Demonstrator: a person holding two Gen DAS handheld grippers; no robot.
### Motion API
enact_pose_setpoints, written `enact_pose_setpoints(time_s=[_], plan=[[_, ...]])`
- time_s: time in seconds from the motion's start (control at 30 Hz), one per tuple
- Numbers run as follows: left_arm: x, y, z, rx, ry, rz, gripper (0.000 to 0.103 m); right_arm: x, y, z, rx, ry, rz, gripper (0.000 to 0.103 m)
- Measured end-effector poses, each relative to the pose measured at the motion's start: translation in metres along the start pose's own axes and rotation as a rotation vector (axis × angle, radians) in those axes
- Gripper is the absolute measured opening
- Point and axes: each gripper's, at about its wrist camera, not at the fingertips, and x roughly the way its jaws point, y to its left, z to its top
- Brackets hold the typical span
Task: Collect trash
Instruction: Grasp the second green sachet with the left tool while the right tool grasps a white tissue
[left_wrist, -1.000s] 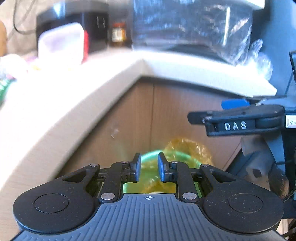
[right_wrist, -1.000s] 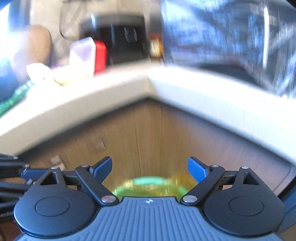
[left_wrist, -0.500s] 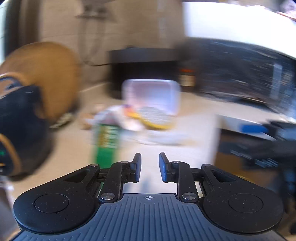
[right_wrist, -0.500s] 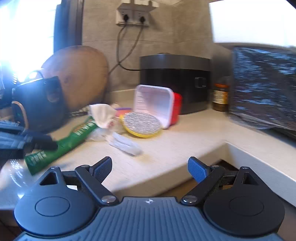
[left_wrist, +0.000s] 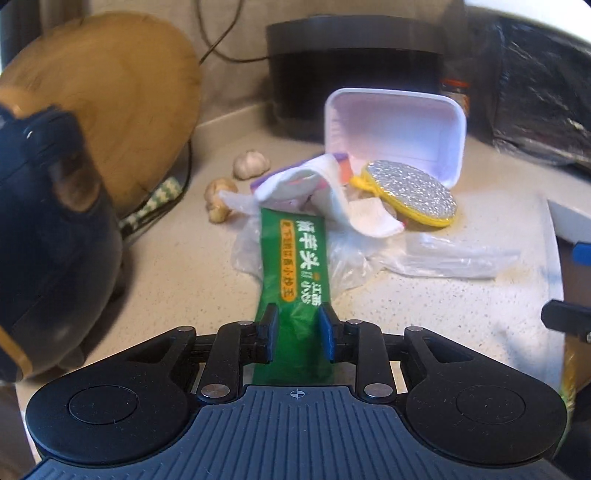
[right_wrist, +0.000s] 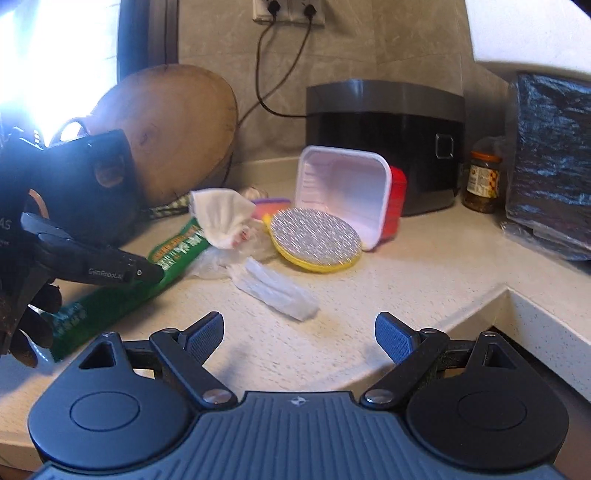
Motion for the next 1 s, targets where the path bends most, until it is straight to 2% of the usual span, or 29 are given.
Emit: enact_pose_setpoints(time_s=[0.13,0.2,0.6,0.73,0.83,1.0], plan=[[0.003,-0.009,-0.002,0.055,0.005,0.012,0.038,0.008,-0.006,0.001,0.019,0.013,-0.010,0.090],[0.004,-0.010,-0.005,0.069,0.002,0.020,0.038,0.012,-0.006,0.003,0.025,0.013,-0.007,0.090],[-0.009,0.010,-0.015,0.020,0.028,-0.018,0.040,0.029,0.015,0.025,-0.021,-0.001,0.023,0.090],[-0.021,0.024,-0.025,-0.033,0.048,-0.049,0.041,0.032,0.025,0.043,-0.047,-0.029,0.023,0.090],[-0.034,0.034,-0.038,-0.052,0.055,-0.044,0.042,0.040,0.032,0.063,-0.046,-0.039,0.045,0.090],[-0.049,0.037,-0.049,-0.046,0.064,-0.040,0.042,0.083,0.056,0.105,-0.069,-0.032,0.049,0.090]])
